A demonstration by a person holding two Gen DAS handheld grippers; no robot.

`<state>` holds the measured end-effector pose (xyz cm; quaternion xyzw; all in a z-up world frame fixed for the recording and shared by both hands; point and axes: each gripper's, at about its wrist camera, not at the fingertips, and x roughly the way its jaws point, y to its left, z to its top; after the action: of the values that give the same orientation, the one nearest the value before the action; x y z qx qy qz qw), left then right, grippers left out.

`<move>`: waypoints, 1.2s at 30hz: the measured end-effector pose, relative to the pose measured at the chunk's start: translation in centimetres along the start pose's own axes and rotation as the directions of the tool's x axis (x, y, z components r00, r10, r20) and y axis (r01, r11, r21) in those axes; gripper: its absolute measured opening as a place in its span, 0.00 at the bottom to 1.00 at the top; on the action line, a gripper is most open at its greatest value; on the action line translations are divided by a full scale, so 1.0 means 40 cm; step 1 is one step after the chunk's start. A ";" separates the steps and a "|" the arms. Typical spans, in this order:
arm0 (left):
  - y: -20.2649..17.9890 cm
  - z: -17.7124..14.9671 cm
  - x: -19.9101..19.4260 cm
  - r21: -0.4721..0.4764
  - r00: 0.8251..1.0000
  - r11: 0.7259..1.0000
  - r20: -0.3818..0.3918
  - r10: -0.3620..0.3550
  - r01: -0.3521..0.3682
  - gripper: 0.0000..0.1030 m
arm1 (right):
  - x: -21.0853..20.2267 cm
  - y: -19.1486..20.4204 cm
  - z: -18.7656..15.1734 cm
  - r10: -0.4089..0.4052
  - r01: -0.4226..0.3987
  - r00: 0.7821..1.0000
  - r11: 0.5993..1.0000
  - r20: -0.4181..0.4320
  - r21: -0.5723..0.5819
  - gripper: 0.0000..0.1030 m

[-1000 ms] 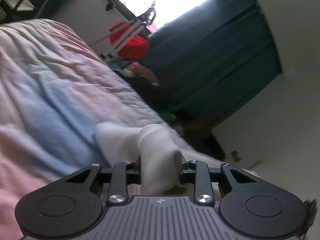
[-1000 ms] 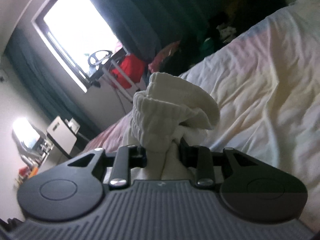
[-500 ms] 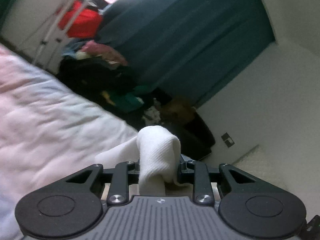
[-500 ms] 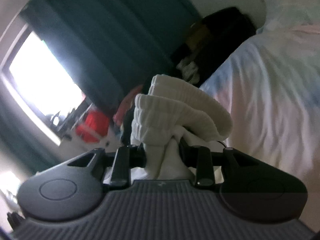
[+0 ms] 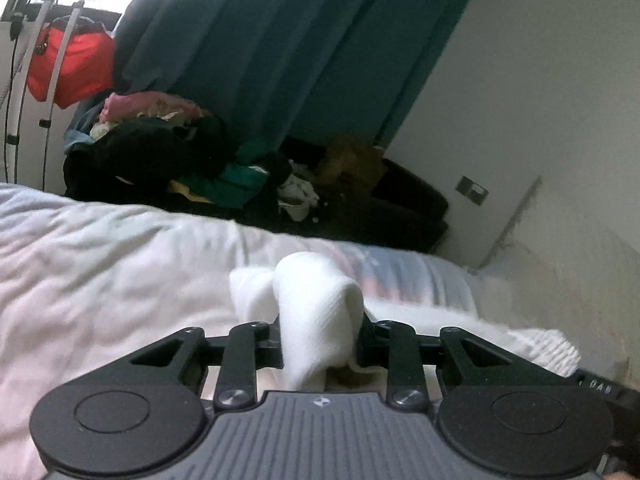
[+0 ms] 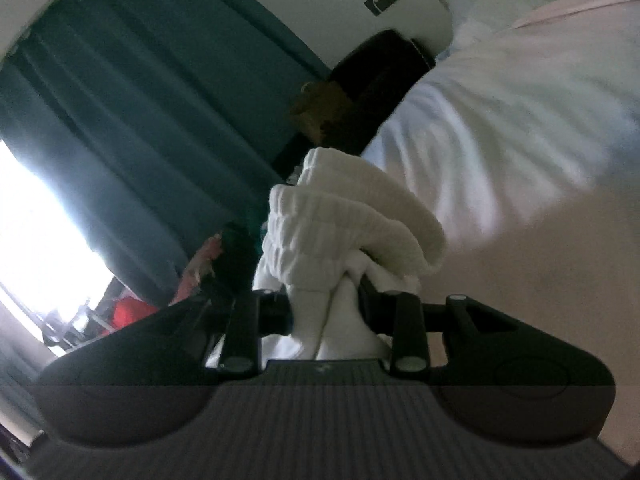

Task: Fold clothes

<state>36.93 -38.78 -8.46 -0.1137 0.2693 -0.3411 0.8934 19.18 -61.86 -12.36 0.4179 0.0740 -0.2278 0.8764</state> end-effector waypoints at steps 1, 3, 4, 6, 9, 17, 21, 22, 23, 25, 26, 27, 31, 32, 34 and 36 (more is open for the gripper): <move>0.009 -0.031 -0.008 0.014 1.000 1.000 -0.004 0.009 -0.009 0.31 | -0.013 -0.013 -0.027 0.000 0.000 1.000 1.000 0.006 -0.002 0.32; 0.025 -0.096 -0.022 0.044 0.999 0.999 -0.025 0.027 -0.026 0.32 | -0.035 -0.039 -0.076 -0.007 0.007 1.000 1.000 0.001 0.008 0.33; 0.031 -0.128 -0.023 0.061 0.998 0.997 -0.038 0.039 -0.037 0.34 | -0.043 -0.053 -0.099 -0.019 0.019 1.000 1.000 -0.012 0.020 0.33; 0.039 -0.168 -0.037 0.098 0.996 0.993 -0.056 0.064 -0.058 0.43 | -0.053 -0.085 -0.145 -0.061 0.062 0.997 0.998 -0.037 0.028 0.35; 0.041 -0.185 -0.067 0.132 0.994 0.989 -0.066 0.082 -0.073 0.51 | -0.070 -0.116 -0.197 -0.125 0.127 0.990 0.992 -0.070 0.024 0.39; -0.086 -0.064 -0.276 0.198 0.991 0.973 -0.040 0.126 -0.115 0.64 | -0.174 -0.009 -0.104 -0.285 0.283 0.937 0.958 -0.203 -0.043 0.39; -0.178 -0.023 -0.435 0.256 0.993 0.959 0.026 0.117 -0.120 0.71 | -0.305 0.080 -0.052 -0.244 0.228 0.957 0.967 -0.155 -0.113 0.39; -0.200 -0.015 -0.477 0.264 0.993 0.958 0.039 0.107 -0.114 0.71 | -0.337 0.102 -0.036 -0.230 0.212 0.963 0.969 -0.141 -0.128 0.39; -0.221 -0.006 -0.520 0.269 0.994 0.957 0.052 0.099 -0.110 0.72 | -0.369 0.124 -0.020 -0.215 0.196 0.968 0.970 -0.127 -0.145 0.39; -0.266 0.006 -0.603 0.288 0.992 0.951 0.083 0.092 -0.112 0.74 | -0.436 0.165 0.008 -0.187 0.167 0.977 0.969 -0.100 -0.180 0.41; -0.289 0.011 -0.643 0.299 0.991 0.948 0.096 0.088 -0.114 0.76 | -0.470 0.182 0.021 -0.170 0.151 0.982 0.969 -0.085 -0.196 0.53; -0.311 0.015 -0.681 0.309 0.991 0.944 0.107 0.086 -0.115 0.78 | -0.505 0.197 0.032 -0.152 0.134 0.986 0.968 -0.070 -0.212 0.69; -0.383 0.022 -0.824 0.334 0.987 0.937 0.148 0.061 -0.108 0.95 | -0.635 0.264 0.067 -0.079 0.075 0.997 0.952 -0.001 -0.296 0.88; -0.397 0.022 -0.858 0.336 0.986 0.936 0.156 0.051 -0.101 0.98 | -0.666 0.278 0.072 -0.058 0.056 0.998 0.946 0.006 -0.319 0.88; -0.420 0.017 -0.922 0.348 0.984 0.932 0.171 0.044 -0.102 1.00 | -0.721 0.306 0.075 -0.014 0.016 1.000 0.935 0.007 -0.353 0.88; -0.436 0.004 -0.978 0.363 0.980 0.923 0.191 0.059 -0.126 1.00 | -0.779 0.334 0.072 0.025 -0.021 1.000 0.922 0.005 -0.386 0.89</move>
<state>3.12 -25.46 14.22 0.0412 0.1246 -0.3321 0.9341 -2.42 -46.25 8.77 0.2367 0.1081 -0.2007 0.9444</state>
